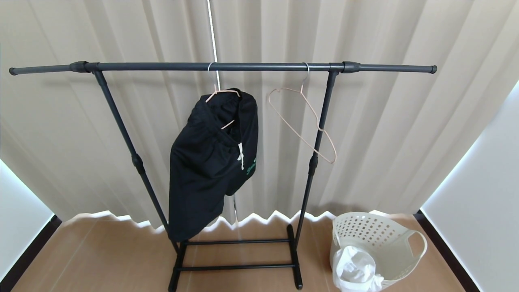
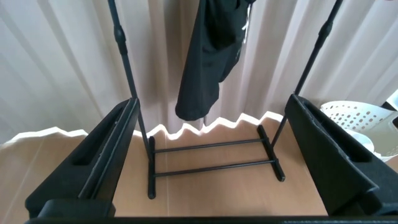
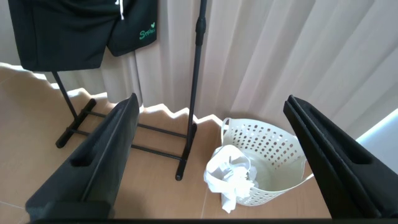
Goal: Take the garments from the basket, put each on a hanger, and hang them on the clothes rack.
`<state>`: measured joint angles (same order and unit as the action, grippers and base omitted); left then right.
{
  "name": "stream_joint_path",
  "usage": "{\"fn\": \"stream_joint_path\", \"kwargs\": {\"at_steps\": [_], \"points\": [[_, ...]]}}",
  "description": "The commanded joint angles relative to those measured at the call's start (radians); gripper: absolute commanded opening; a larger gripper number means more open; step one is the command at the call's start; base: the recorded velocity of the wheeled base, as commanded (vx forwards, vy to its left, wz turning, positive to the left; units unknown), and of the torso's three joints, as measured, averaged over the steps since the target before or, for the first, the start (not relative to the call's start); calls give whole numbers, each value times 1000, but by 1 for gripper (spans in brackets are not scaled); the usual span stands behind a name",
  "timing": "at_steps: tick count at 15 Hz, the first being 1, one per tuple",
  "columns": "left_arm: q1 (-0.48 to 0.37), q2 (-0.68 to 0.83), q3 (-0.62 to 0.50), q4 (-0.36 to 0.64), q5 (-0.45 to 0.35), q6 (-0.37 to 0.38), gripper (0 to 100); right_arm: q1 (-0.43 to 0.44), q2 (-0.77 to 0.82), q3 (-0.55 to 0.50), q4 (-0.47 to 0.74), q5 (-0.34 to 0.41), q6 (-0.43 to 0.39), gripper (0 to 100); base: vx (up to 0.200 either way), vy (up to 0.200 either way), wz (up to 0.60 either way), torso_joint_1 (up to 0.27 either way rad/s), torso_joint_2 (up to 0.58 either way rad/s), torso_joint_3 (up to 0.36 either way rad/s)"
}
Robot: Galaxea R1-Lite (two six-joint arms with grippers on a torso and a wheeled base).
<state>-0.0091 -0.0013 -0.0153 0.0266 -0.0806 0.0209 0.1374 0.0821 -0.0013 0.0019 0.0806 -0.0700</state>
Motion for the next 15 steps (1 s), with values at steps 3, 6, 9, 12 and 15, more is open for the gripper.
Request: {"fn": "stream_joint_path", "kwargs": {"at_steps": [3, 6, 9, 12, 15], "points": [[0, 1, 0, -1, 2, -2, 100, 1, 5, 0, 0, 1, 1, 100, 0, 0, 0, -165, 380, 214], [1, 1, 0, -1, 4, -6, 100, 1, 5, 0, 0, -1, 1, 100, 0, 0, 0, -191, 445, 246], [0, 1, 0, -1, 4, -6, 100, 1, 5, 0, 0, 1, 1, 100, 0, 0, 0, -222, 544, 310], [0, 1, 0, -1, 4, -6, 100, 1, 5, 0, 0, 1, 1, 100, 0, 0, 0, -219, 548, 325], [1, 1, 0, -1, 5, -7, 100, 1, 5, 0, 0, -1, 3, 100, 0, 0, 0, -203, 527, 321]]}}
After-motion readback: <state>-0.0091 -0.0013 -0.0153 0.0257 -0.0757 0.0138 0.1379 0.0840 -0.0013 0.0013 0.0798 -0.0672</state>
